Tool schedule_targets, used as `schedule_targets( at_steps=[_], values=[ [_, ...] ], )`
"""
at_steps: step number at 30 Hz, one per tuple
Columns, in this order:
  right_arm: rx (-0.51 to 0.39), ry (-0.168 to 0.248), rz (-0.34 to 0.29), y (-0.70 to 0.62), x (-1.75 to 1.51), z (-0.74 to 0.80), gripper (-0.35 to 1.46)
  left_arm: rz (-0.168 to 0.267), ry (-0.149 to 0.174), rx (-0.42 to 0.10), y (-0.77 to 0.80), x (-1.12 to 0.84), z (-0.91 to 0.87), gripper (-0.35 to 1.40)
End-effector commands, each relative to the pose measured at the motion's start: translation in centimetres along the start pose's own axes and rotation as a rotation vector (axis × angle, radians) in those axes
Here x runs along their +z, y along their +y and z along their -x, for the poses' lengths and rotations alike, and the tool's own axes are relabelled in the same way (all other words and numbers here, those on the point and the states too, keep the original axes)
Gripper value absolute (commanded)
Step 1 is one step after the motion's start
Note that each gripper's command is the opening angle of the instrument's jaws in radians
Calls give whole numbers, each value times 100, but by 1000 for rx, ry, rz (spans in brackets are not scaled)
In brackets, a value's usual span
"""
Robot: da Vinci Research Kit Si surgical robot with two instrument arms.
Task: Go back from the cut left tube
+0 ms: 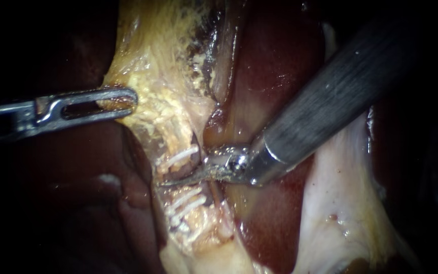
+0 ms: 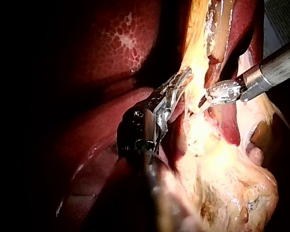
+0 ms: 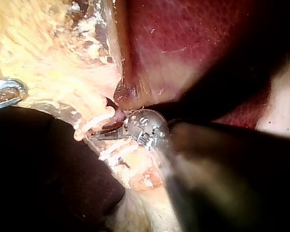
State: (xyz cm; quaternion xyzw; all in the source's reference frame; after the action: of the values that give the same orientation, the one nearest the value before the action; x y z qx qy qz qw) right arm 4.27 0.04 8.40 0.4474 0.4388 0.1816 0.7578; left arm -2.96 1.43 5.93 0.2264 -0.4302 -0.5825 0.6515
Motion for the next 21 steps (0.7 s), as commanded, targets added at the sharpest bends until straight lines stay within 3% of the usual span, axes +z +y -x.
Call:
schedule_targets(
  at_steps=[1, 3, 5, 7, 9, 16, 21],
  values=[
    [-1, 0, 0, 0, 0, 0, -35, 0, 0, 0, 0, 0, 0, -35],
    [5, -1, -3, -1, 0, 0, -35, -1, 0, 0, 0, 0, 0, -35],
    [-19, 5, 10, -2, 0, -1, 31, -1, 0, 1, 0, -1, 0, -35],
    [-36, 11, 24, -3, 0, -1, 79, -1, 0, 1, 1, -1, 0, -35],
    [-42, 18, 38, -3, 0, -1, 103, -1, 0, 1, 1, -1, 0, -35],
    [-48, 18, 40, -5, -1, 0, 114, -1, 0, 1, 1, -1, 0, -35],
    [-92, 15, 35, -15, -8, 5, 119, -1, 0, 1, 1, -1, 0, -35]
  ],
)
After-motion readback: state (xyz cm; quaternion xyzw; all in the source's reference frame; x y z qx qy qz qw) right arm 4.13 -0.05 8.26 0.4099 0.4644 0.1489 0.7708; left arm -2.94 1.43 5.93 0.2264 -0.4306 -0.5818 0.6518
